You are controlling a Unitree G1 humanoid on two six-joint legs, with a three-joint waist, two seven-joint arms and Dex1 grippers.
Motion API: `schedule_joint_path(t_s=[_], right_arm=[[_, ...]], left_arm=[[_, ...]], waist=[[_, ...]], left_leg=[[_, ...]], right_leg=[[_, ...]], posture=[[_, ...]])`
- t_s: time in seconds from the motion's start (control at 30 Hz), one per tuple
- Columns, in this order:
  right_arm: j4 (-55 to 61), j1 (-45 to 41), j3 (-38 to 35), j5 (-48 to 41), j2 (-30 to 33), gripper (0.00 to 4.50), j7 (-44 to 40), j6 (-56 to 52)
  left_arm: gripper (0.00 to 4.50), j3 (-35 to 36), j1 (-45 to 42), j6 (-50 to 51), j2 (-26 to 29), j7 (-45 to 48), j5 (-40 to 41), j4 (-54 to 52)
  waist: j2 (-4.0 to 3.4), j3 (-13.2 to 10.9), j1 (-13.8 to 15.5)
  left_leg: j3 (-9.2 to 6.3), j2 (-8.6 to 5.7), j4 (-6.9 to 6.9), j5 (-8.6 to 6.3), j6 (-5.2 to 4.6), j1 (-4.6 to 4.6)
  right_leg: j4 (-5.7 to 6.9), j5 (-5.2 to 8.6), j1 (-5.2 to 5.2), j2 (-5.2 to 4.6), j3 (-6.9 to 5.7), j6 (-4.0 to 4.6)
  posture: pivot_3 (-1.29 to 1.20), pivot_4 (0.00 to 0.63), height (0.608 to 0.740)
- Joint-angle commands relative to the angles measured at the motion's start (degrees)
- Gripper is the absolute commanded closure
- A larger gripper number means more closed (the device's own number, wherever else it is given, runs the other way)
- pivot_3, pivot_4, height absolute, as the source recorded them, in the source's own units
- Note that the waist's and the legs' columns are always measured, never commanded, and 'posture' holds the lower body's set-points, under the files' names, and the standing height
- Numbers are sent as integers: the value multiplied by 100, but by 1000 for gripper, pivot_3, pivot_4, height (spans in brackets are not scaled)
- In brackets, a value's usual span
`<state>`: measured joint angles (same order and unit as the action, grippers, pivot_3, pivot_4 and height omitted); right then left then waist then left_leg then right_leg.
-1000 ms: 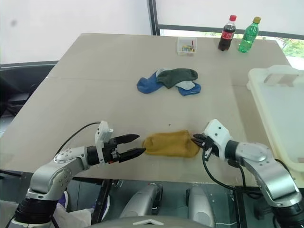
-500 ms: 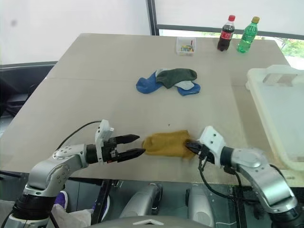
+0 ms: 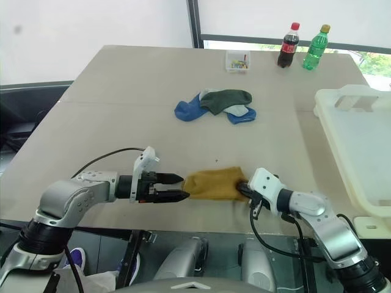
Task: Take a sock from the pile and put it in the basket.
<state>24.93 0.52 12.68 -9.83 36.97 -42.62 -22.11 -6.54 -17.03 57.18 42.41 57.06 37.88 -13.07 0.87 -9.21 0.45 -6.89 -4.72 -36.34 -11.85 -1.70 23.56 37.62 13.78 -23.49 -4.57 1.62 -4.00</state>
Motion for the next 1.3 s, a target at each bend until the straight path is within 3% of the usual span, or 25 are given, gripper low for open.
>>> schedule_joint_path(t_s=[0.03,0.2,0.73,1.07,1.3], right_arm=[[84,12,165,167,-73,4467,126,-174],[235,-33,194,210,-180,4467,187,-337],[538,-174,101,66,-235,4467,138,-733],[746,-56,-183,-209,-264,4467,225,-980],[1005,84,-440,-387,-181,4467,271,-1153]], left_arm=[[222,-298,-297,511,-92,222,233,168],[222,-194,-611,1240,-177,398,789,165],[222,307,-830,1872,-538,256,1852,3],[222,211,-1515,1991,-1825,-529,1927,640],[222,85,-1653,1827,-2296,-725,1644,1070]], waist=[[2,1,6],[3,-1,-63],[3,-3,-110],[4,-5,-79],[3,-6,-89]], left_leg=[[-1,0,0,0,0,0],[-2,0,-1,0,0,9],[-3,0,-1,0,0,11],[-4,-3,-7,1,1,15],[-3,-5,-7,1,1,16]], right_leg=[[0,0,0,1,-1,0],[1,-1,-5,3,-1,-1],[2,-1,-7,0,0,0],[4,-2,-6,0,-1,-2],[7,-2,-7,1,0,-2]], posture=[[0,150,740],[0,150,740],[0,150,740],[0,150,740],[0,150,740]])
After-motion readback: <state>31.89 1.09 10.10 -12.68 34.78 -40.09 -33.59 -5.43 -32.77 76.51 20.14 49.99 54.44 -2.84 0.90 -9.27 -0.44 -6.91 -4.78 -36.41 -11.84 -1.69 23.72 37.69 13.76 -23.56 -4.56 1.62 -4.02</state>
